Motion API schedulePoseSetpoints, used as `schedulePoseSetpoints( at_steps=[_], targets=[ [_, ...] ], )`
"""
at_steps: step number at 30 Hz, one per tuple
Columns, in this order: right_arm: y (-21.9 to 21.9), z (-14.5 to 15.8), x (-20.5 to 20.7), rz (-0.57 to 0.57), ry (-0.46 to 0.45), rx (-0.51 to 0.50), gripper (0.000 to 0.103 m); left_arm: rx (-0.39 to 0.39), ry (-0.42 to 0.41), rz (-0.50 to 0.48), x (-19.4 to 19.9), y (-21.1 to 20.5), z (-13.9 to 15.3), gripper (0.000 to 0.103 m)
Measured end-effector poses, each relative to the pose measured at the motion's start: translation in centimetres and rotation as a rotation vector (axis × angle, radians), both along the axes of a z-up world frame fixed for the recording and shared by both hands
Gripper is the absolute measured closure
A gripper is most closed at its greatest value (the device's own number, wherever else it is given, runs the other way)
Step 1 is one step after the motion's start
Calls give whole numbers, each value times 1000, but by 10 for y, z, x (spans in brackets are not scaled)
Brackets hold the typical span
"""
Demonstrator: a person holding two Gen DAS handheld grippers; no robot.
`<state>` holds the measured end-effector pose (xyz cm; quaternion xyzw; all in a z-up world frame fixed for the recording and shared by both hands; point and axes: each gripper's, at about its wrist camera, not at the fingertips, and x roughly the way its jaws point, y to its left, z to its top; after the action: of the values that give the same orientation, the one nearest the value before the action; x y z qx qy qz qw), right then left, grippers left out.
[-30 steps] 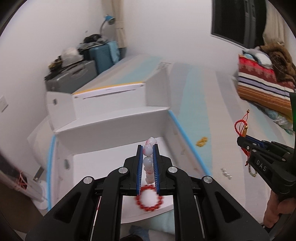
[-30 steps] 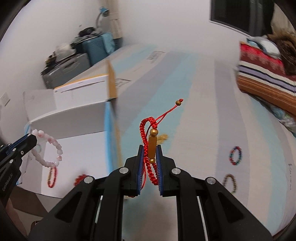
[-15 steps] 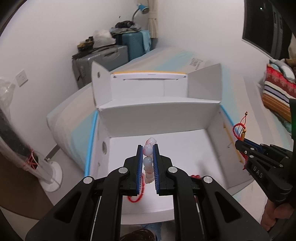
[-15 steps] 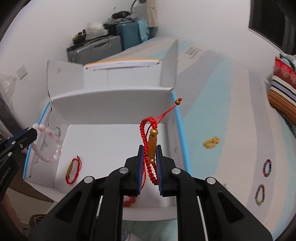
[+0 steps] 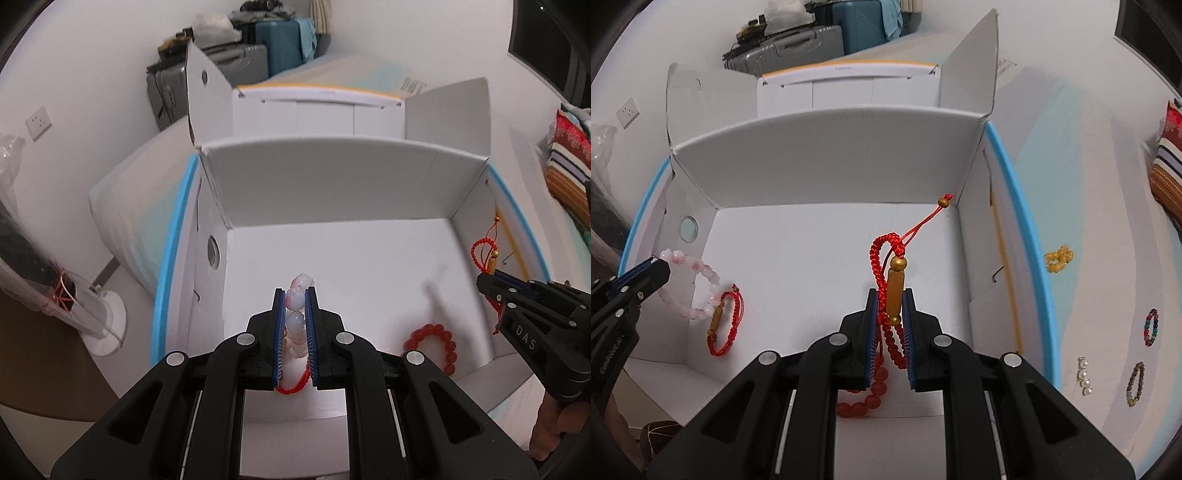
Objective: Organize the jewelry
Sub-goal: 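Lower both tools into the box and open them to release the bracelets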
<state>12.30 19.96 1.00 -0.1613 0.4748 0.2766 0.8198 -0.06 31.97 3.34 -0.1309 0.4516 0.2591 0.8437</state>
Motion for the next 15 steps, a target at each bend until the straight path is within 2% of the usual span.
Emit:
schedulePoseSetpoints(
  at_steps=[6, 8, 15],
  targets=[
    [9, -14, 4, -5, 47, -38, 91, -18, 56, -2, 6, 5, -15, 93],
    [11, -18, 5, -7, 59, -46, 91, 5, 77, -1, 8, 3, -20, 93],
    [13, -21, 5, -4, 67, -46, 89, -6, 84, 0, 8, 5, -25, 93]
  ],
)
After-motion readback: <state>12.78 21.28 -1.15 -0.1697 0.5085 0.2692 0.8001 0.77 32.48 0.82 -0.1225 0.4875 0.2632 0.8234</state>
